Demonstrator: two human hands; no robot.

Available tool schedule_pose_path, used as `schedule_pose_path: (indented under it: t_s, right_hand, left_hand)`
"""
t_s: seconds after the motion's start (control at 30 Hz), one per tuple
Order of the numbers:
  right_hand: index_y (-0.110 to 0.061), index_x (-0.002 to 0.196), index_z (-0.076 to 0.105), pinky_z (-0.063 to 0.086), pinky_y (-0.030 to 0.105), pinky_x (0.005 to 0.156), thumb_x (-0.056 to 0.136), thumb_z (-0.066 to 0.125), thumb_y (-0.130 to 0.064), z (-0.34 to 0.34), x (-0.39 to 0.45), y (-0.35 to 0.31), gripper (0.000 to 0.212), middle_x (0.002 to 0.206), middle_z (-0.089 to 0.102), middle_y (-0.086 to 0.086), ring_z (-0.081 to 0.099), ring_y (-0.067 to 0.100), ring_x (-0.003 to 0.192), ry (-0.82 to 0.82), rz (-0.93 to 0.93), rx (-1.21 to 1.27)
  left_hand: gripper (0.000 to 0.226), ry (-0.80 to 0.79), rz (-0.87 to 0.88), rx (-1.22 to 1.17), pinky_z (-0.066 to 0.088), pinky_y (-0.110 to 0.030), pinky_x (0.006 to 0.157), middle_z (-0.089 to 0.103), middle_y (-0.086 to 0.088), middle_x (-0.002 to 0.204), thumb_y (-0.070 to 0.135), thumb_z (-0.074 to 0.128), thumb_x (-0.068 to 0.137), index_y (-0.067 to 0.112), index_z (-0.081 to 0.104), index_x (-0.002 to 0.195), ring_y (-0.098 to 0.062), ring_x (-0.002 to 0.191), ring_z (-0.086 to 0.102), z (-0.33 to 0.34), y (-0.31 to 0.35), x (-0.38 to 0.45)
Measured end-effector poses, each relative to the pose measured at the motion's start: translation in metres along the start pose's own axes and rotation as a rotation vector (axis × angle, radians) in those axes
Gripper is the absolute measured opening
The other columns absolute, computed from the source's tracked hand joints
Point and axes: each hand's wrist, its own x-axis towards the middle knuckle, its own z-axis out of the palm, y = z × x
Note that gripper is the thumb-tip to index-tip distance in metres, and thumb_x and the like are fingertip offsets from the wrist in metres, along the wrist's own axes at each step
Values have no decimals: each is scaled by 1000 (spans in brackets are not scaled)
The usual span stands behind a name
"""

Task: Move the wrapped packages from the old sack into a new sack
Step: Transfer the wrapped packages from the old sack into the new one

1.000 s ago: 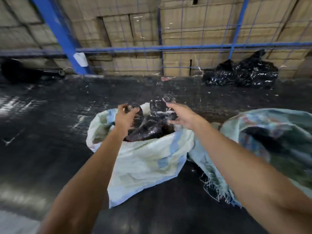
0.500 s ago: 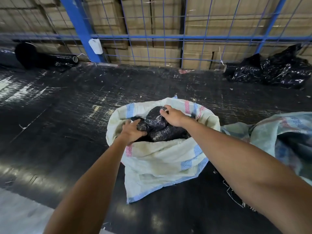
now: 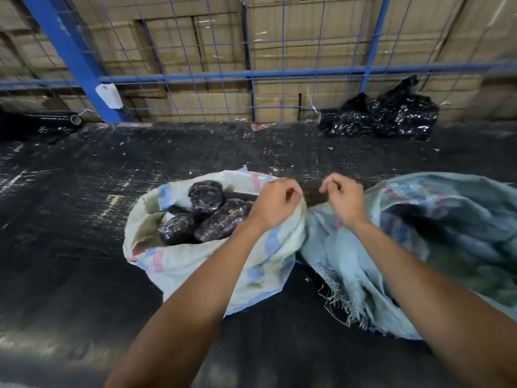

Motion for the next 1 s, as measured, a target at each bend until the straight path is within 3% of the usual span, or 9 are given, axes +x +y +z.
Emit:
schedule_pose_path:
  t_s: [0.1, 0.17, 0.3, 0.4, 0.47, 0.57, 0.63, 0.8, 1.0]
  right_hand:
    - [-24, 63, 56, 40, 15, 69, 87, 44, 5, -84, -27, 72, 39, 68, 61, -4, 54, -2, 64, 216, 127, 46]
    - [-21, 68, 61, 39, 13, 65, 89, 48, 5, -129, -45, 127, 36, 72, 63, 2, 55, 1, 68, 164, 311, -99]
    - [-11, 93, 69, 54, 29, 82, 97, 52, -3, -169, -83, 213, 20, 99, 68, 12, 61, 24, 92, -572, 545, -321]
    - [-20, 125, 64, 47, 31, 92, 97, 49, -39, -186, -107, 224, 37, 127, 63, 4, 60, 23, 111, -928, 624, -615]
    - [-22, 129, 60, 43, 33, 95, 92, 47, -52, -191, -109, 229, 49, 131, 59, 3, 57, 24, 113, -959, 671, -703]
    - [-15, 134, 56, 42, 36, 103, 100, 40, -38, -185, -102, 234, 43, 139, 55, 9, 54, 26, 122, -840, 655, -784]
    - [-15, 145, 44, 26, 44, 116, 102, 33, -32, -177, -99, 236, 47, 152, 41, 12, 39, 28, 139, -747, 650, -820]
    - [-26, 158, 11, 22, 45, 119, 93, 36, -63, -174, -95, 231, 79, 163, 14, 11, 21, 32, 147, -663, 777, -601]
    - [-13, 155, 22, 23, 39, 120, 99, 41, -55, -202, -85, 230, 73, 161, 20, 13, 25, 30, 147, -641, 882, -714]
  left_hand:
    - [18, -292, 136, -41, 46, -24, 73, 73, -6, 85, 5, 57, 87, 9, 75, 87, -12, 71, 60, 79, 57, 12]
    - [22, -477, 188, -24, 45, -22, 75, 75, -10, 91, 4, 54, 91, 7, 76, 94, -10, 75, 60, 133, 92, 20]
    - [33, -848, 126, 281, 49, -36, 92, 63, -14, 130, 17, 46, 99, 19, 61, 128, -32, 112, 61, 229, 116, 25]
    - [42, -1097, 4, 707, 36, -43, 112, 49, -10, 148, 17, 43, 101, 16, 47, 143, -30, 132, 50, 268, 125, 21]
    - [44, -1110, -35, 939, 33, -44, 113, 48, -7, 148, 22, 41, 102, 13, 47, 145, -28, 137, 45, 273, 125, 21]
    - [53, -1118, -90, 1197, 30, -47, 116, 39, -4, 156, 37, 37, 104, 14, 39, 151, -29, 143, 36, 263, 106, 26]
    - [54, -1121, -192, 1234, 29, -49, 117, 35, -6, 158, 37, 41, 103, 13, 39, 151, -30, 145, 32, 248, 95, 32]
    - [51, -959, -385, 1057, 21, -45, 122, 24, -11, 162, 27, 40, 106, 10, 32, 153, -31, 149, 21, 224, 73, 37]
    - [40, -987, -344, 756, 36, -38, 112, 48, -12, 144, 26, 41, 103, 11, 49, 139, -30, 133, 44, 210, 89, 64]
